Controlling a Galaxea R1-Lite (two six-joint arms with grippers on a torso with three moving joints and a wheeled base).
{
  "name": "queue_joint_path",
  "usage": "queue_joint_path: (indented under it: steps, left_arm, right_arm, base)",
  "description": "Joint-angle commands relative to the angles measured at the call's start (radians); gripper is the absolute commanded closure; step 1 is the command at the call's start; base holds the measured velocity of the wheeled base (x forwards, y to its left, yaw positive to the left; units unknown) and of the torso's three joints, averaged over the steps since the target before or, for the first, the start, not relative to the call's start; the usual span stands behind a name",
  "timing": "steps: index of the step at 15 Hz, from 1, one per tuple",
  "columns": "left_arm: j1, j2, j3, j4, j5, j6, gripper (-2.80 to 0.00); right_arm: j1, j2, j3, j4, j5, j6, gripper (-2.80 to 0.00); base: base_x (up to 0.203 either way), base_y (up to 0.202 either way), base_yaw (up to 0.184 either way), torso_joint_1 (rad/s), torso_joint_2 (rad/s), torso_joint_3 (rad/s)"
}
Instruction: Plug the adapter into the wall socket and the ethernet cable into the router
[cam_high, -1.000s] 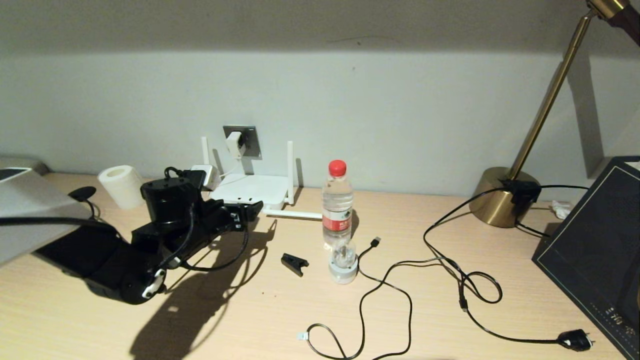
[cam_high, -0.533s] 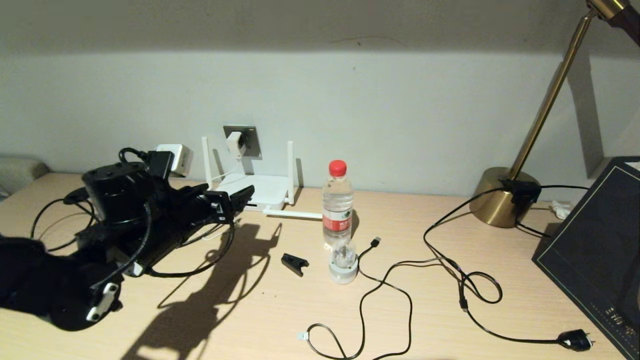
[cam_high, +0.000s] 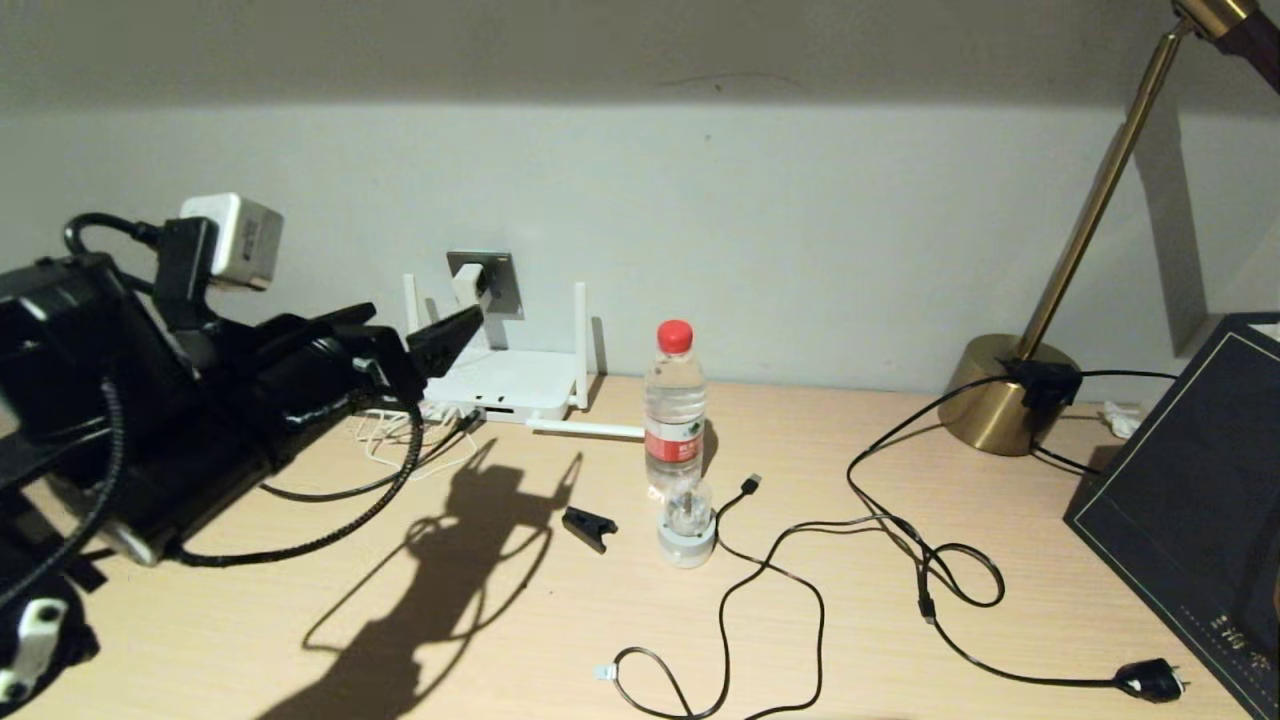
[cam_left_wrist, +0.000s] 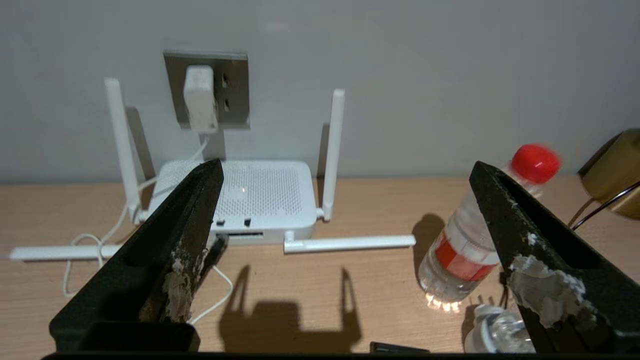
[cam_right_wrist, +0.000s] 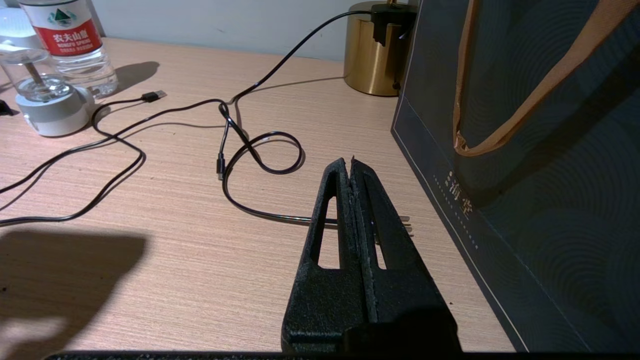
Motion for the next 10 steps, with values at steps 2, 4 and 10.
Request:
queue_joint_path:
  steps: [2,4,10]
  left_arm:
    - [-0.006,-0.192,-0.073,0.165,0.001,0.003,-2.8]
    - [-0.023,-0.323,-0.137,0.35,0.002,0.005,0.0]
    - [-0.037,-0.75,-0.085,0.969,-0.006,0.029,0.0]
  right_arm:
    - [0.0,0.002,0.035,-0.001,0.001,-0.001,0.0]
    - [0.0,0.002,0.035,-0.001,0.001,-0.001,0.0]
    - [0.0,0.002,0.035,-0.001,0.001,-0.001,0.0]
  base:
    - [0.0,0.0,0.0,0.0,0.0,0.0]
    - [0.0,0.0,0.0,0.0,0.0,0.0]
    - [0.0,0.0,0.0,0.0,0.0,0.0]
